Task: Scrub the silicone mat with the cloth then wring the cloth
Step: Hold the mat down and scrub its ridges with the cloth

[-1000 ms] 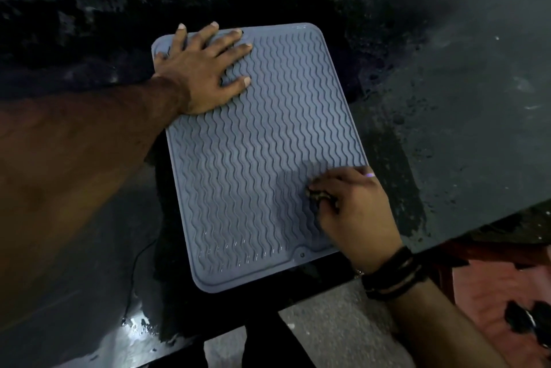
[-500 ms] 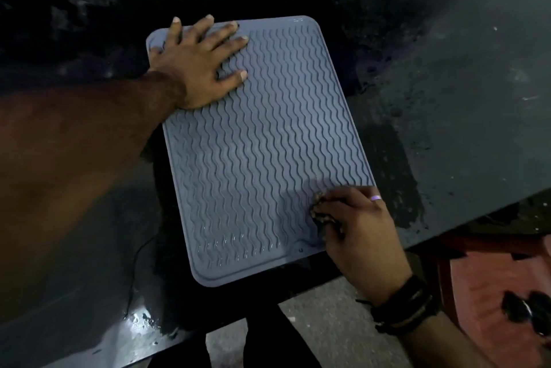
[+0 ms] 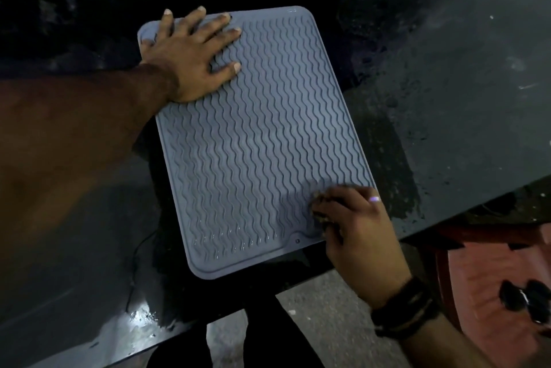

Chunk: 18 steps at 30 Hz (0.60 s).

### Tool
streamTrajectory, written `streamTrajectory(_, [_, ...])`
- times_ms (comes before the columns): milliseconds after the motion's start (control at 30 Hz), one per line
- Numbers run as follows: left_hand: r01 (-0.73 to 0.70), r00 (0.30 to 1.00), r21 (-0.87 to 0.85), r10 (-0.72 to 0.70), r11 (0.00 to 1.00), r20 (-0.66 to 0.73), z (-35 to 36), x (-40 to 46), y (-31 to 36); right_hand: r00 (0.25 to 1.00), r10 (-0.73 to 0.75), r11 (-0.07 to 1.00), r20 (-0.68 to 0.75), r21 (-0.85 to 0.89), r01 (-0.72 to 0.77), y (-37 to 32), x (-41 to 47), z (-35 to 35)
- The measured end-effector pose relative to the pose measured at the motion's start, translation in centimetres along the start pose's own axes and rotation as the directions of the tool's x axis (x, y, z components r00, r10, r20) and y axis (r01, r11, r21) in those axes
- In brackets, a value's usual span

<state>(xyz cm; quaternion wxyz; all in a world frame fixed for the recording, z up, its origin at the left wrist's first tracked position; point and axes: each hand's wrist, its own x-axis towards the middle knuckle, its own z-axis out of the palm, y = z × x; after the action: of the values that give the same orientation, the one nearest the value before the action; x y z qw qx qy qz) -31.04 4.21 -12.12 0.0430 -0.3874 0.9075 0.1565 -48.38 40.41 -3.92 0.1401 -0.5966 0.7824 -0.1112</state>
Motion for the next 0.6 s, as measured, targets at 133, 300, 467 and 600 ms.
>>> streamTrajectory(133, [0.009,1.000,-0.006,-0.009,1.000,0.010,0.0,-0.1,0.2,1.000,0.007,1.000,0.030,0.010,-0.008,0.2,-1.5,-0.5])
streamTrajectory(300, [0.038,0.999,-0.012,-0.038,0.999,0.029,0.1,0.0,0.1,0.995,0.030,0.999,-0.096,0.018,-0.028,-0.2,3.1,-0.9])
streamTrajectory(467, [-0.009,1.000,-0.004,0.008,1.000,-0.016,0.2,-0.1,0.1,1.000,0.007,0.998,-0.017,-0.058,-0.008,-1.2,4.8,0.4])
streamTrajectory(600, [-0.008,1.000,0.007,0.008,1.000,-0.001,0.2,0.1,0.0,1.000,0.017,1.000,0.023,-0.018,-0.017,-0.2,0.2,0.1])
